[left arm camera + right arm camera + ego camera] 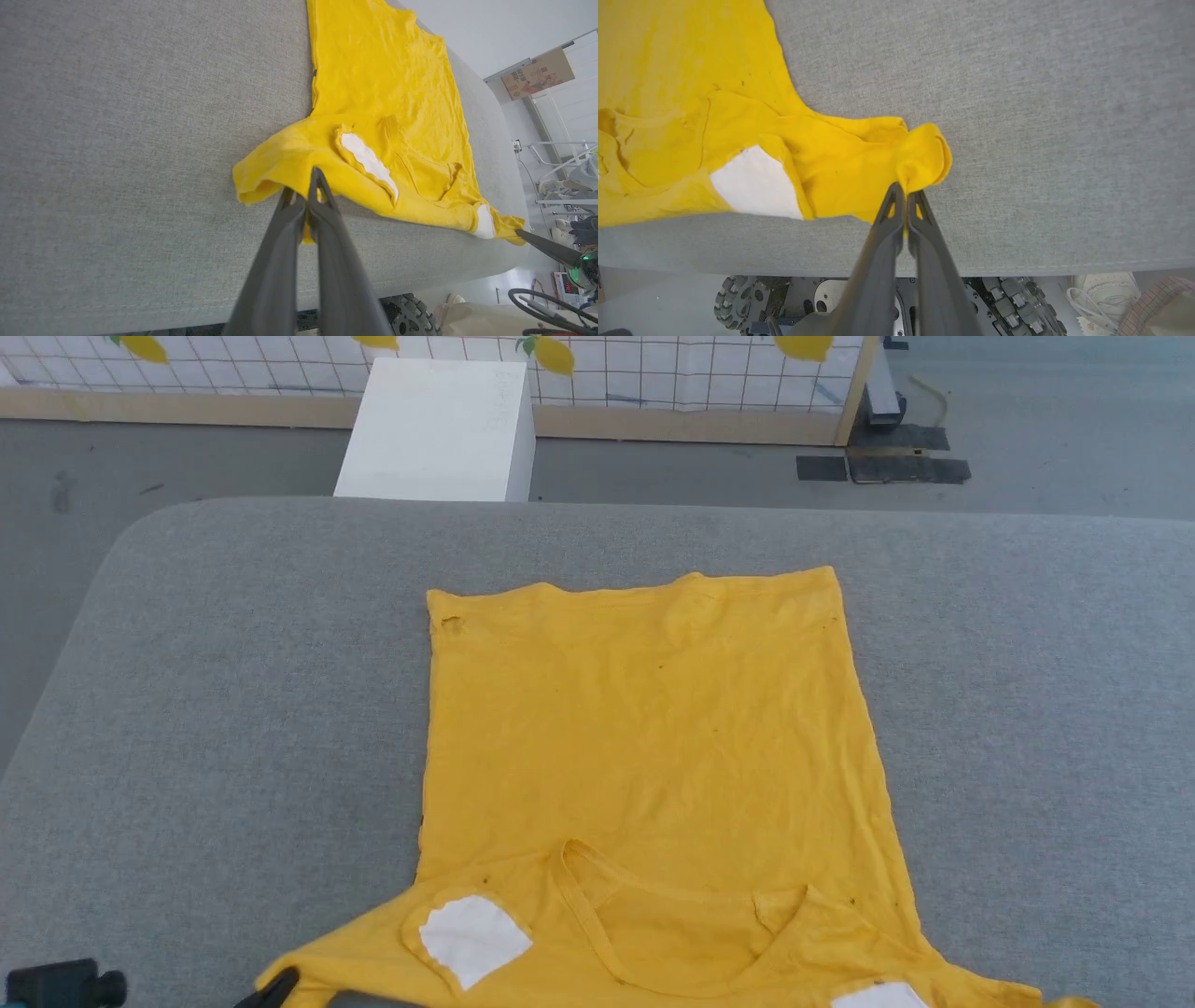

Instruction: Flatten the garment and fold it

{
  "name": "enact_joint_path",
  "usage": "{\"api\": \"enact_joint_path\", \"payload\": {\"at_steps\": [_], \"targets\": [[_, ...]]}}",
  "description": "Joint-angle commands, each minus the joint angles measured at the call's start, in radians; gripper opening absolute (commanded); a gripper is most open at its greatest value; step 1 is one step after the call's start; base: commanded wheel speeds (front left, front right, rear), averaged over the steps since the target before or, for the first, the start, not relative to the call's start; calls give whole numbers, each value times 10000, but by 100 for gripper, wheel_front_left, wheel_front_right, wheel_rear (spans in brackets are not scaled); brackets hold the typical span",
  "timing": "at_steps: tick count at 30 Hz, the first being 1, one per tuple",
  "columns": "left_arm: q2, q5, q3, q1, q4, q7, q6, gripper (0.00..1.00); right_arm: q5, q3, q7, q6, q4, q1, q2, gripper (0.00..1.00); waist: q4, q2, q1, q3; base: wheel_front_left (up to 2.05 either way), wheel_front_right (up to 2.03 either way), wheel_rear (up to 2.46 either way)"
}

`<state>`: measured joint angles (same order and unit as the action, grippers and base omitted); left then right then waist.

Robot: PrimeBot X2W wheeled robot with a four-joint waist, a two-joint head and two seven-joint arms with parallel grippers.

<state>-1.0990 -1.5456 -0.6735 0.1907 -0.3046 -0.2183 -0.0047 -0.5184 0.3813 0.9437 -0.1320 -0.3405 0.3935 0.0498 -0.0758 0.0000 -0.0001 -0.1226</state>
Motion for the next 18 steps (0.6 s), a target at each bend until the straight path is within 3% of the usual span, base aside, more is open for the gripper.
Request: {"api": "enact_joint_path", "payload": {"at_steps": [1, 10, 18], "targets": [[193, 306, 36, -293, -70, -87, 109, 0, 71, -205, -181, 13, -42, -105, 5, 0, -7, 0, 1, -32, 0, 0, 0], [1192, 1765, -18, -1065, -499, -282, 562, 0, 925, -1817, -1566, 13, 941, -791, 61, 0, 27, 0, 1, -380, 0, 0, 0], [1567, 2299, -111, -1411, -691, -237, 819, 0, 1307, -2691, -2495, 13, 3310, -1521, 139, 0, 45, 0, 1, -411, 0, 0, 0]]}}
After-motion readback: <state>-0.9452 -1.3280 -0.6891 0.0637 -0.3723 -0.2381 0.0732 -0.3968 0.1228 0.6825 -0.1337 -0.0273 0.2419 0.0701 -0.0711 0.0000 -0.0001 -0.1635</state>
